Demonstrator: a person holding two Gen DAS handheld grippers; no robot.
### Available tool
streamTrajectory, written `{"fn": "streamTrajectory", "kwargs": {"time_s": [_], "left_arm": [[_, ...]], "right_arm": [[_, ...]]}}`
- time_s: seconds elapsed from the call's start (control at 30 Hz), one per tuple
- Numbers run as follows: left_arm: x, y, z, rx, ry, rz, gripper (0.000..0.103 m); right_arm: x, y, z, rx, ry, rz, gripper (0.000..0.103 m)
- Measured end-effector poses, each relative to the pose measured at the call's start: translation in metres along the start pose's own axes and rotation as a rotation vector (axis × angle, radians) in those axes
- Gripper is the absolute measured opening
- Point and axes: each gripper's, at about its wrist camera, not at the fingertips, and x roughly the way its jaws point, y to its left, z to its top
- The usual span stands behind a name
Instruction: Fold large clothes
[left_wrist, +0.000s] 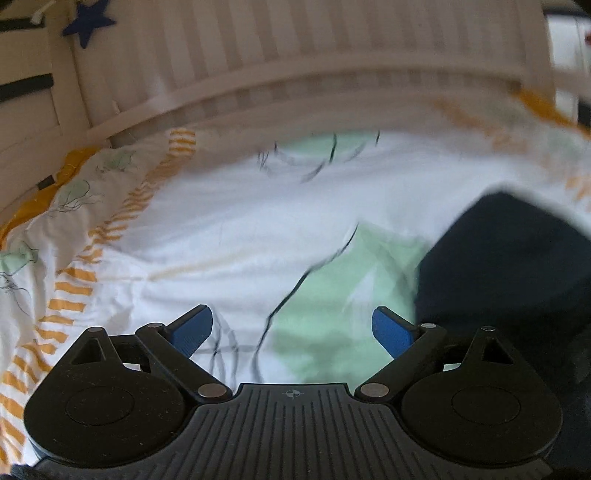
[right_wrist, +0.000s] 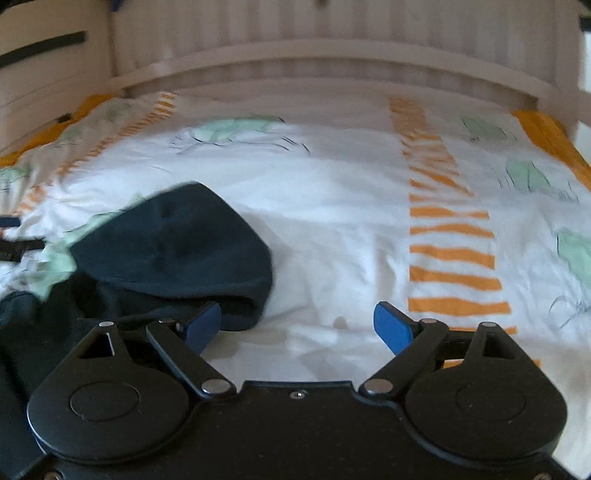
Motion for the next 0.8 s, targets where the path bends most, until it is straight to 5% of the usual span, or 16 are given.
{"fn": "streamTrajectory", "kwargs": {"time_s": [0.13,0.27,0.5,0.63,0.8], "left_arm": [[-0.009,-0.031,0.023,-0.037,-0.048,-0.082,0.095],[0.009,-0.066,0.025,-0.017,-0.041,-0.139,0.095],[0.067,-0.078,-0.023,-0.088,0.171,-0.15,0.097],[0.075,-0.057,-0.045,-0.232,0.158,-0.21,0.1],[0.073,-0.06,-0.044,-0.208,0.151,-0.188,0.103]], "right_arm": [[-0.009,0.012,0.018,0.052,-0.094,0.058,0.088],[0.025,0.028,0.032,0.089,-0.078,0.116,0.051],[0.081,0.034,0.003,0.091,0.088,0.028,0.042],[0.08,0.026,-0.004,0.115,0.079,0.053,0.041],[0.056,0.034,0.02,0.05,0.054,0.087,0.048]]}}
